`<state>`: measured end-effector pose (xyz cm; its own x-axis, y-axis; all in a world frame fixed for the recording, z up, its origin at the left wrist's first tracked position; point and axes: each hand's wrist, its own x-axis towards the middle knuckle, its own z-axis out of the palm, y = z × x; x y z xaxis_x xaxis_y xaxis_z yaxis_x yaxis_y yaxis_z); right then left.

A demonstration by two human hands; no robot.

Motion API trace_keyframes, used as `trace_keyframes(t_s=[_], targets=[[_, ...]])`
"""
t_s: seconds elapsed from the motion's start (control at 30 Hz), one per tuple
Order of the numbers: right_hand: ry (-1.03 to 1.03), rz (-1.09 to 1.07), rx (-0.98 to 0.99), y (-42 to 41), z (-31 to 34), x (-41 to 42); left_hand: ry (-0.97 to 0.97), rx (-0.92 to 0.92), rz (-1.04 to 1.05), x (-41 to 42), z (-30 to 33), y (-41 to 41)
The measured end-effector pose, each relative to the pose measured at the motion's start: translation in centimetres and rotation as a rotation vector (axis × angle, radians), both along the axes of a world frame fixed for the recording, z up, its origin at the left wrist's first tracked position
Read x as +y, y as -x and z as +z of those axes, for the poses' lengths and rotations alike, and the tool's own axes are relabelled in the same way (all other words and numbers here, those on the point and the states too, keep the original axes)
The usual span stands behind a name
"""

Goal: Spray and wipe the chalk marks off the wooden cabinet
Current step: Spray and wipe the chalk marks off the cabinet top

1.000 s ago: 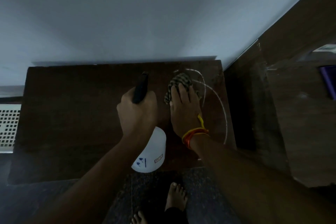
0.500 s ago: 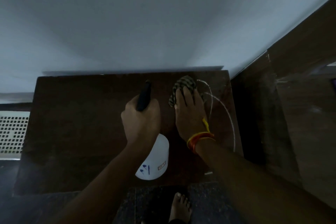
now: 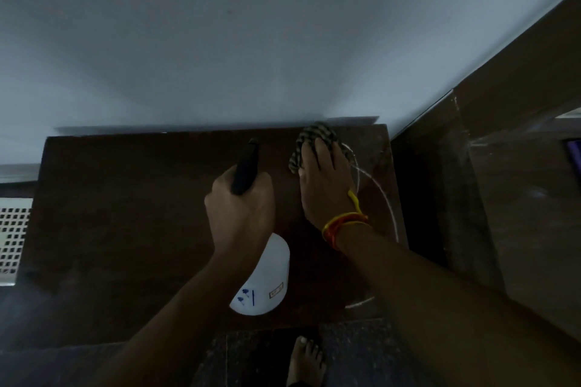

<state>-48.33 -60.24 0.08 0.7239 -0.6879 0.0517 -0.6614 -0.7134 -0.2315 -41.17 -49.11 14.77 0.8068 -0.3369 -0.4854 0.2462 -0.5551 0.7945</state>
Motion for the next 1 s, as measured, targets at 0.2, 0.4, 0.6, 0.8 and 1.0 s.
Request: trace_keyframes(t_s=[0.2, 0.4, 0.6, 0.8, 1.0], targets=[[-0.008, -0.036, -0.028, -2.1, 0.3, -2.1, 0.005, -0.008, -0.004, 0.3, -0.7, 0.2], [-0.009, -0.061, 0.013, 0.8, 0.6, 0.0, -0.004, -0.018, -0.022, 1.1, -0.8, 0.8], [0.016, 0.003, 0.068, 0.3, 0.4, -2.4, 0.028, -0.041, -0.02, 1.2, -0.7, 0.6], [-0.037, 0.021, 0.158, 0.3, -0.5, -3.7, 0.033, -0.049, -0.04, 2.9, -0.7, 1.7], [-0.023, -0.005, 0.061, 4.9, 0.4, 2.0, 0.044, -0.084, -0.045, 4.2, 0.0, 2.9]])
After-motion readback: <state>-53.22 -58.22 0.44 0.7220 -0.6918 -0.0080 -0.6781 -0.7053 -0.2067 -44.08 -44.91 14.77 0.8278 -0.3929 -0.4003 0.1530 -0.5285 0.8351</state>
